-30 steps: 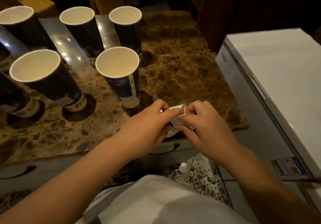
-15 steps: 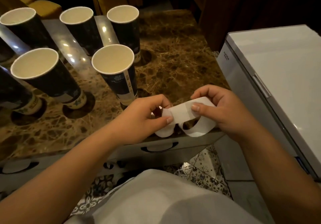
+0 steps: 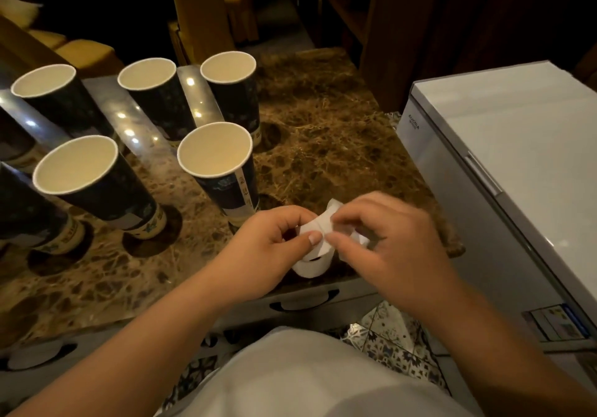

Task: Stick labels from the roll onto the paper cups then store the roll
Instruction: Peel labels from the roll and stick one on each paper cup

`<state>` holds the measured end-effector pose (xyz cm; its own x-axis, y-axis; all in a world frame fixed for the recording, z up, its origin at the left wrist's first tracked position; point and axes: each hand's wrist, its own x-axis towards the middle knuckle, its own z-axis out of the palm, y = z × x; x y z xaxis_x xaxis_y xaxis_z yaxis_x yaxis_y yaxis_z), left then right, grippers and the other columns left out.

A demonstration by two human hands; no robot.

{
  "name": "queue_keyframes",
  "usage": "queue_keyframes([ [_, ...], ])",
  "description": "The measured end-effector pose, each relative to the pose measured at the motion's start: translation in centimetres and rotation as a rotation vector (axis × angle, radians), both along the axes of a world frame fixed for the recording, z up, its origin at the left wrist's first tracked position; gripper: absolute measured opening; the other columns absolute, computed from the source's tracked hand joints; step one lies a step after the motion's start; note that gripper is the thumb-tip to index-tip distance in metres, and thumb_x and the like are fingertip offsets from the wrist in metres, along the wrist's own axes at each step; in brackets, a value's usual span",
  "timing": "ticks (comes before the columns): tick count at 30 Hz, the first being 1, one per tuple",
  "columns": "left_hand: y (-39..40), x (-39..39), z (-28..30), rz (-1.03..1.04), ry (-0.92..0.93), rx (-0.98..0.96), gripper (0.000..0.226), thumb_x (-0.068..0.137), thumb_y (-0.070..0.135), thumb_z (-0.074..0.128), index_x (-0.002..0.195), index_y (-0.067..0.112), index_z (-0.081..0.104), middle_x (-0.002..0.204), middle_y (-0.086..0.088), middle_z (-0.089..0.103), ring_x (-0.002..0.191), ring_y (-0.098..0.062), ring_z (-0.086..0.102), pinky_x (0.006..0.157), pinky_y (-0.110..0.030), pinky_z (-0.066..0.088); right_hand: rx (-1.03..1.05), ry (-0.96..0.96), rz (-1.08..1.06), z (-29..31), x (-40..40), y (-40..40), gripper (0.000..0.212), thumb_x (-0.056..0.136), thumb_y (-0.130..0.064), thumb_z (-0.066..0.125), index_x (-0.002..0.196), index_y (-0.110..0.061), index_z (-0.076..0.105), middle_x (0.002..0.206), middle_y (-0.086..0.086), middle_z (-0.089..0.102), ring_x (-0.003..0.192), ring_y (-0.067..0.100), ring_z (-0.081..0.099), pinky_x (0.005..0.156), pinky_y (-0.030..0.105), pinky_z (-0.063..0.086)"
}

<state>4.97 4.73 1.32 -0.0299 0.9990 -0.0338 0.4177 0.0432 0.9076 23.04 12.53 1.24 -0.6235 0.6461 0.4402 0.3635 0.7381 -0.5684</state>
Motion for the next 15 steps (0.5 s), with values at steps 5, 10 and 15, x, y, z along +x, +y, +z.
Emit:
queue_keyframes([
  [5, -0.3, -0.3, 0.4, -0.053, 0.116, 0.098, 0.018, 0.096, 0.016, 0.056, 0.101, 0.022, 0.072, 0.097, 0.007, 0.068, 0.093, -0.018, 0.064, 0.08, -0.035, 0.054, 0.013, -0.053, 0.033, -0.4, -0.9, -0.4, 0.015, 0.086, -0.033, 0.071, 0.089, -0.019, 0.074, 0.08, -0.007, 0.07, 0.073, 0.008, 0.063, 0.059, 0.032, 0.053],
  [10, -0.4, -0.4, 0.5, -0.025, 0.313, 0.198, 0.014, 0.094, 0.013, 0.058, 0.096, 0.018, 0.07, 0.086, 0.008, 0.064, 0.082, -0.01, 0.061, 0.07, -0.026, 0.051, 0.011, -0.053, 0.01, 0.2, -1.1, -0.5, 0.014, 0.084, -0.031, 0.07, 0.077, -0.019, 0.072, 0.07, -0.008, 0.068, 0.062, 0.003, 0.06, 0.052, 0.028, 0.052],
  [15, -0.5, -0.3, 0.7, -0.044, 0.329, 0.179, 0.014, 0.095, 0.01, 0.056, 0.092, 0.019, 0.067, 0.086, 0.01, 0.061, 0.082, -0.01, 0.059, 0.068, -0.022, 0.049, -0.028, -0.074, 0.038, 0.2, -1.3, -0.4, 0.013, 0.086, -0.03, 0.066, 0.085, -0.02, 0.074, 0.074, -0.008, 0.069, 0.065, 0.008, 0.063, 0.054, 0.033, 0.053],
])
